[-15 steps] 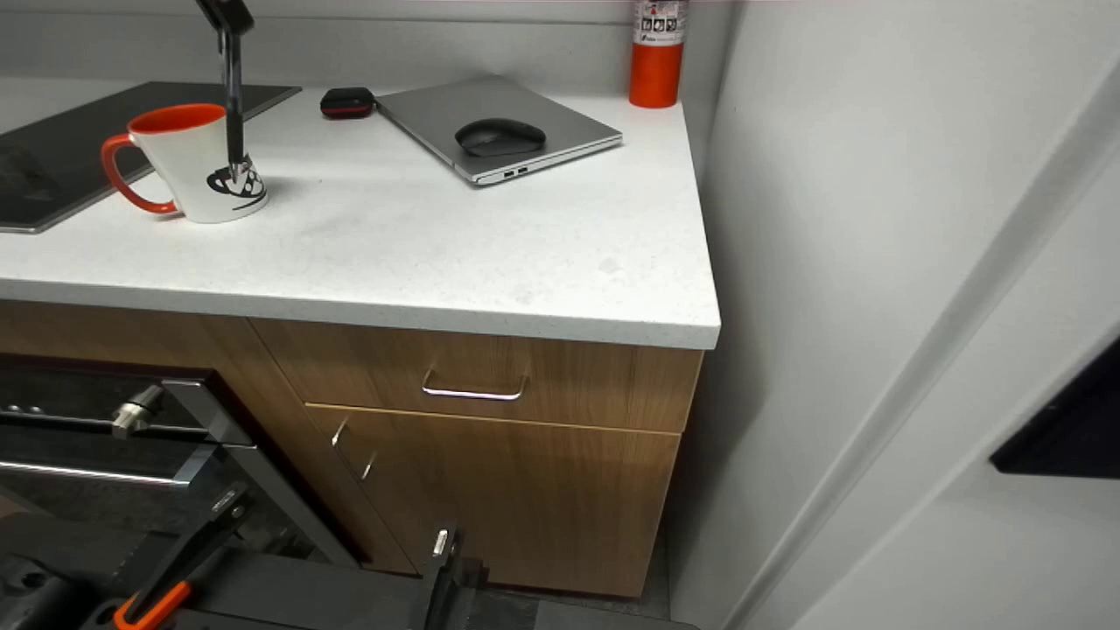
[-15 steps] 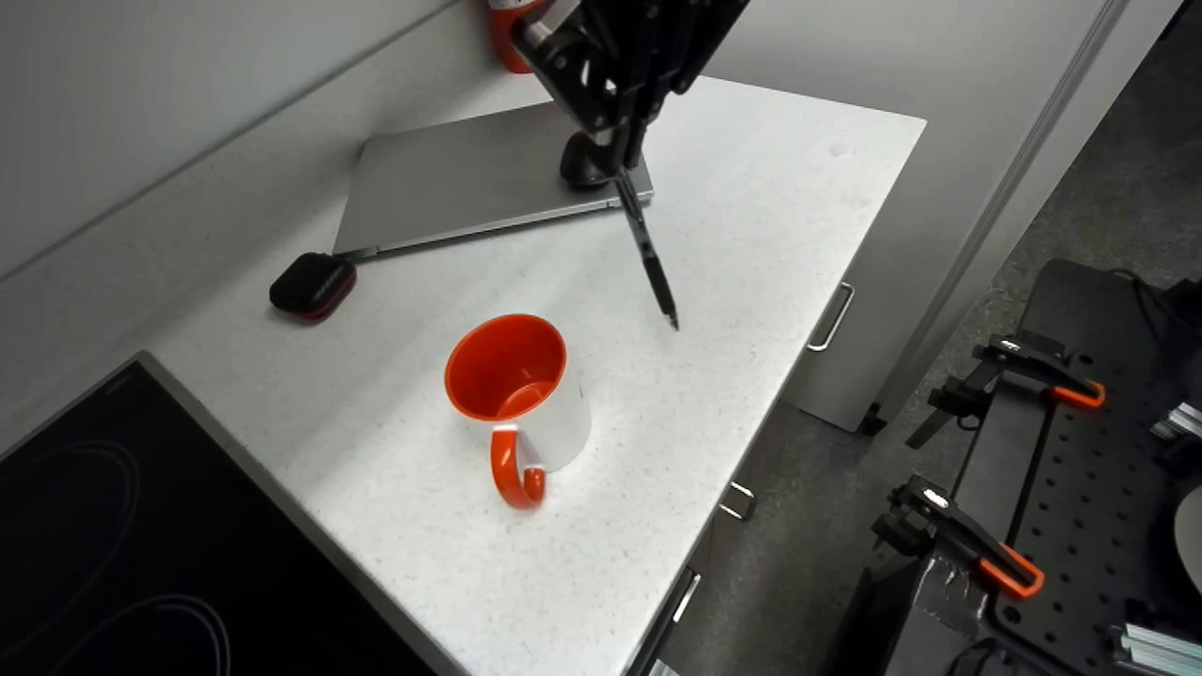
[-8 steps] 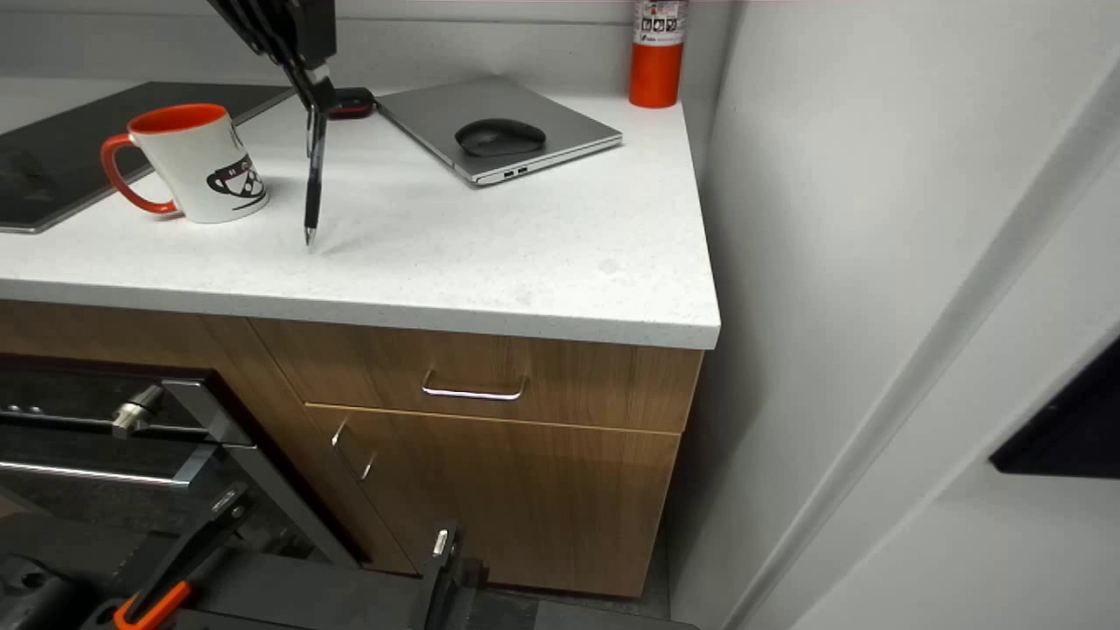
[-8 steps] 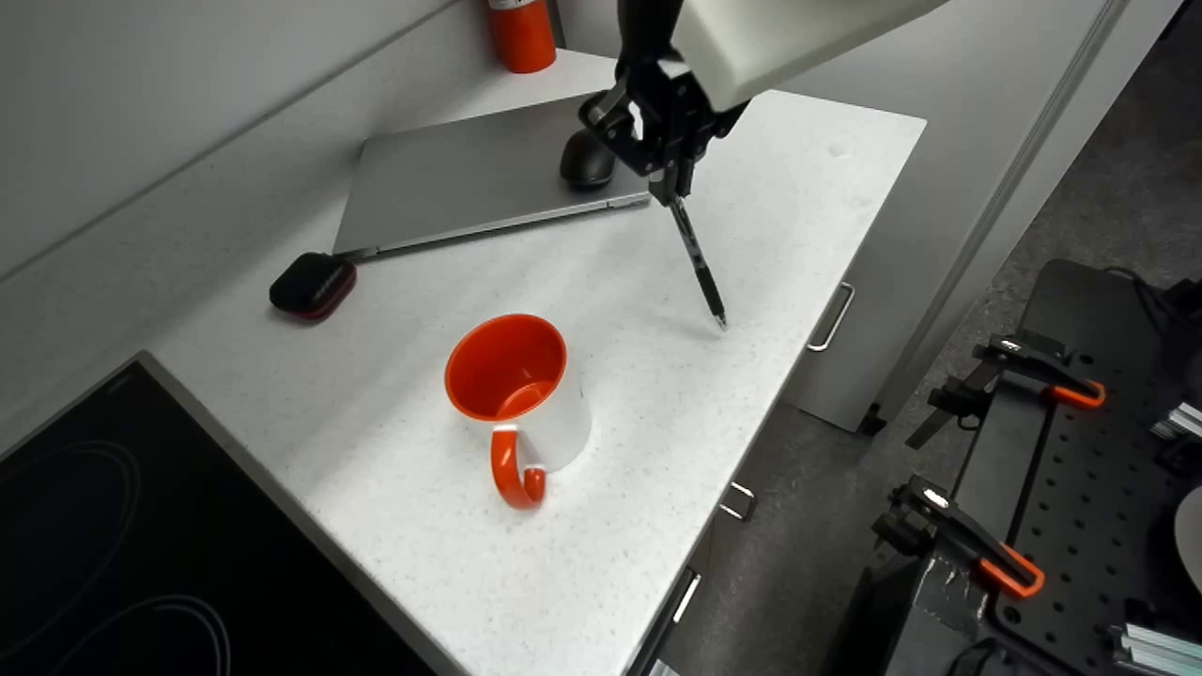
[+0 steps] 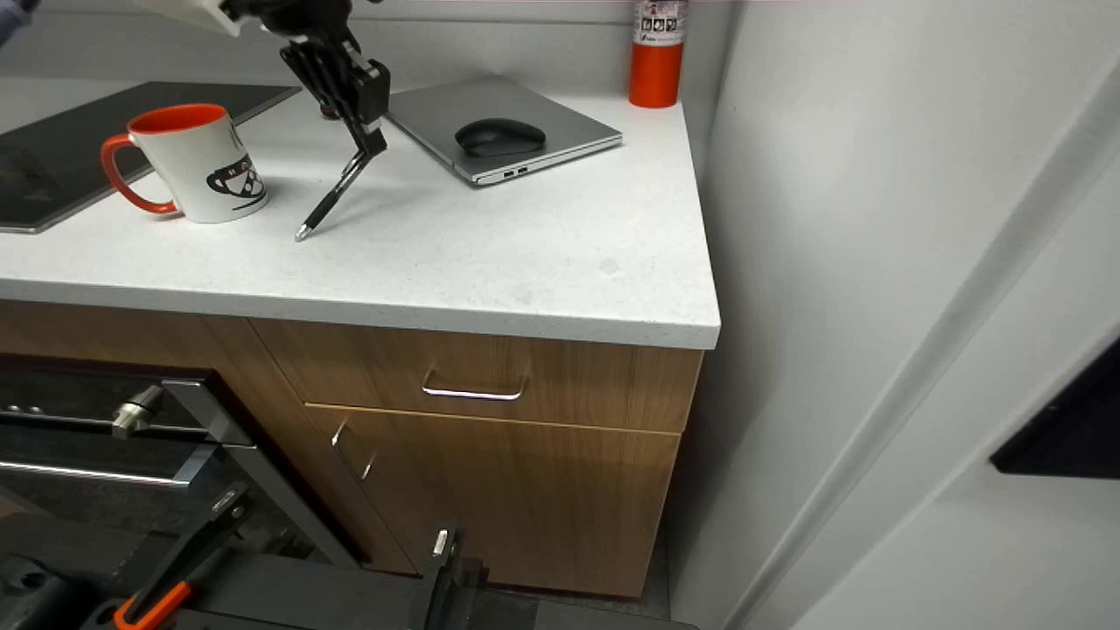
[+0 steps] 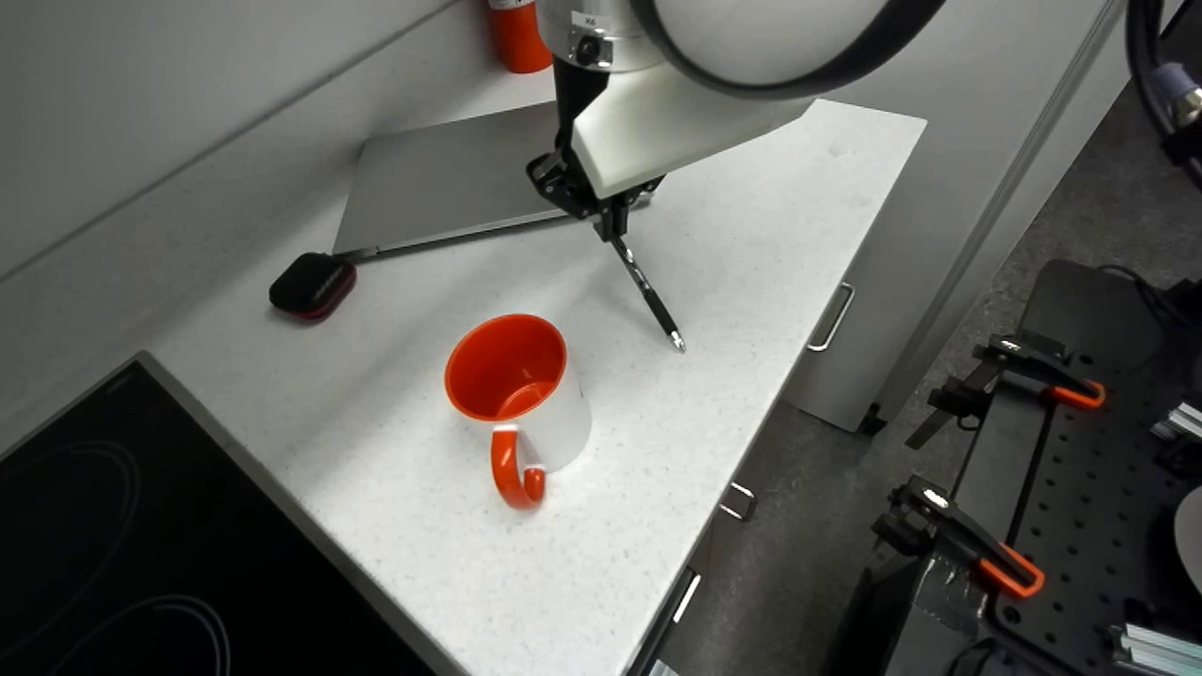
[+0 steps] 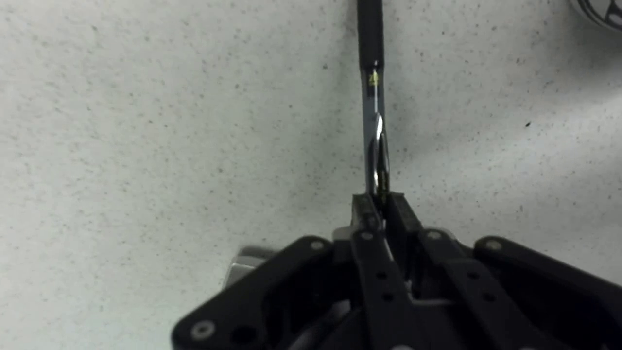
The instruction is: Remove the pen from the white mug and place it on the countertop
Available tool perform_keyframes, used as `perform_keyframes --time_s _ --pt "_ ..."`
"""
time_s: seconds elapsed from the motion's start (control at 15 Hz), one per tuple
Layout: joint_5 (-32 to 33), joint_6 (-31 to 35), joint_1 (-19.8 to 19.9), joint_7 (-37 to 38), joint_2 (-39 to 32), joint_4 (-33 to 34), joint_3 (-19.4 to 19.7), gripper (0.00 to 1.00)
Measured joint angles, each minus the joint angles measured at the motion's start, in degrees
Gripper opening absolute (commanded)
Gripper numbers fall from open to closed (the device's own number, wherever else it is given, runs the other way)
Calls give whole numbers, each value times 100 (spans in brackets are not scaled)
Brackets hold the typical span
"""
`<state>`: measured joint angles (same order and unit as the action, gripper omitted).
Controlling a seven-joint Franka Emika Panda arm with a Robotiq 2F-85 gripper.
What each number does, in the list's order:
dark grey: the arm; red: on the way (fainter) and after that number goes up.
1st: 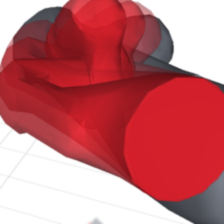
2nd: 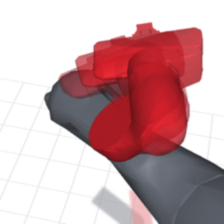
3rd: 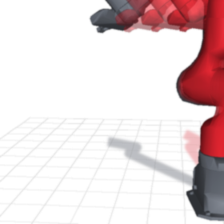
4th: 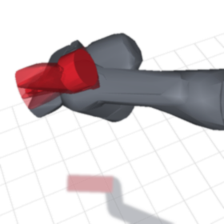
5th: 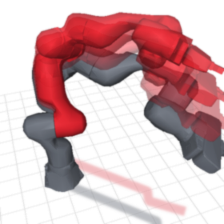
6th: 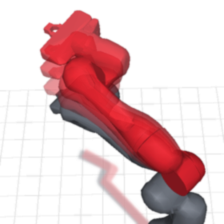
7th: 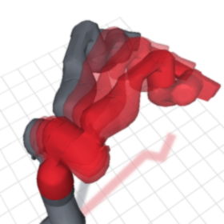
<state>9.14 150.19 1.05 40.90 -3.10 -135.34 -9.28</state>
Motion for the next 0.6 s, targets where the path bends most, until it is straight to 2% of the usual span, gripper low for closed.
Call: perform_keyframes --time_s 0.07,0.13,0.27,0.6 --pt "66 74 -62 62 -154 95 73 0" --pt "73 111 -130 81 -287 177 148 25" --pt "73 133 -271 82 -512 317 287 34" --pt "65 182 -518 82 -683 438 524 77"
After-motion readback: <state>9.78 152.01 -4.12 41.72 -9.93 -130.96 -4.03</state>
